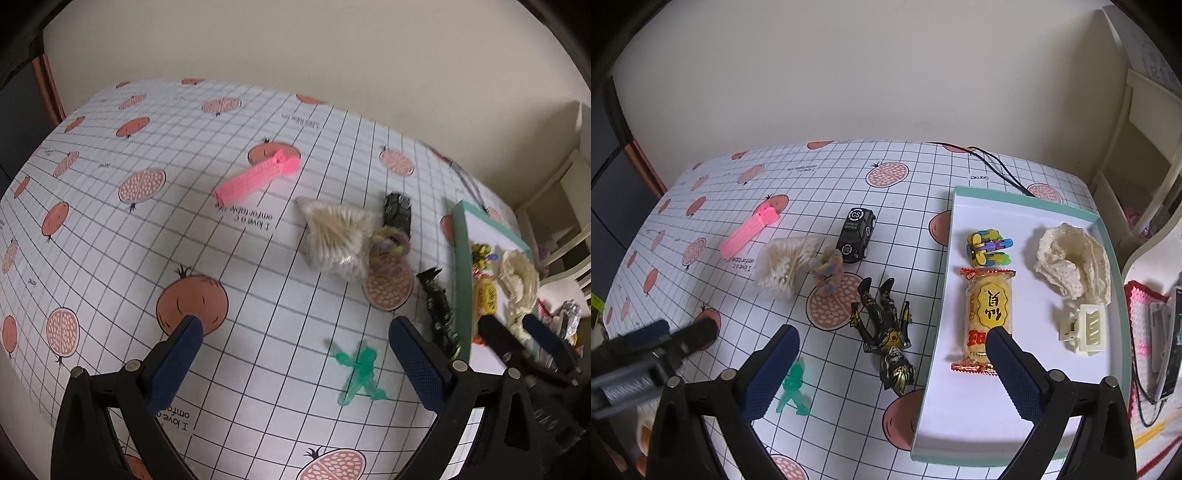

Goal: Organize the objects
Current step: 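Grasp the black action figure with the right tool while the left tool grasps the green figure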

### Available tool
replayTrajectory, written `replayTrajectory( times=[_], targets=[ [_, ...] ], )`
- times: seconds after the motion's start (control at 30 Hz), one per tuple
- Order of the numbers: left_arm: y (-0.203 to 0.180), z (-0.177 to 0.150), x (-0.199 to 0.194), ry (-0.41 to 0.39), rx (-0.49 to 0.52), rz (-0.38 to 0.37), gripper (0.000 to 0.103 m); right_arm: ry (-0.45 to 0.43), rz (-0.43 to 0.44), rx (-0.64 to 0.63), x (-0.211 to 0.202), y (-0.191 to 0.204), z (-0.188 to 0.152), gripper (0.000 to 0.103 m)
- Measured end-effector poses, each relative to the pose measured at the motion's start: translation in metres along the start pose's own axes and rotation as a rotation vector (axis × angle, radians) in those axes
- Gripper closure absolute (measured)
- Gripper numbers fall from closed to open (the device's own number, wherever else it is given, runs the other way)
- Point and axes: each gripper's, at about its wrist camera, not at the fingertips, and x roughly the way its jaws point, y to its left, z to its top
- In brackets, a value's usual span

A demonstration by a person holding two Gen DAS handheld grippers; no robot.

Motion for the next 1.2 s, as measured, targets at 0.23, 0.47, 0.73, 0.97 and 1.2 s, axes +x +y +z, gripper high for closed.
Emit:
replayTrajectory(
  times=[0.23,0.47,0.73,0.97,1.2],
  targets=[
    [-0.013,-0.011,0.02,0.054,0.04,0.021,0.002,0.0,0.03,-0.016,0.007,0.005,0.002,0.015],
    [-0.03,-0.021,0.033,0.095,0.089,0.038,0.002,0.016,0.048,-0.026,0.017,0.008,0.001,0.028],
    [-0.042,-0.029,0.043,0.135,0.118,0.045,0.009,0.052,0.064,-0.047,0.03,0.011,-0.003,0.046],
    [-0.046,-0.033,0.05,0.157,0.134,0.047,0.013,0.086,0.055,-0.051,0.041,0.01,-0.008,0.049],
    [-0.052,-0.036,0.054,0.183,0.162,0.044,0.029,0.107,0.039,-0.06,0.049,0.011,-0.011,0.049]
  ],
)
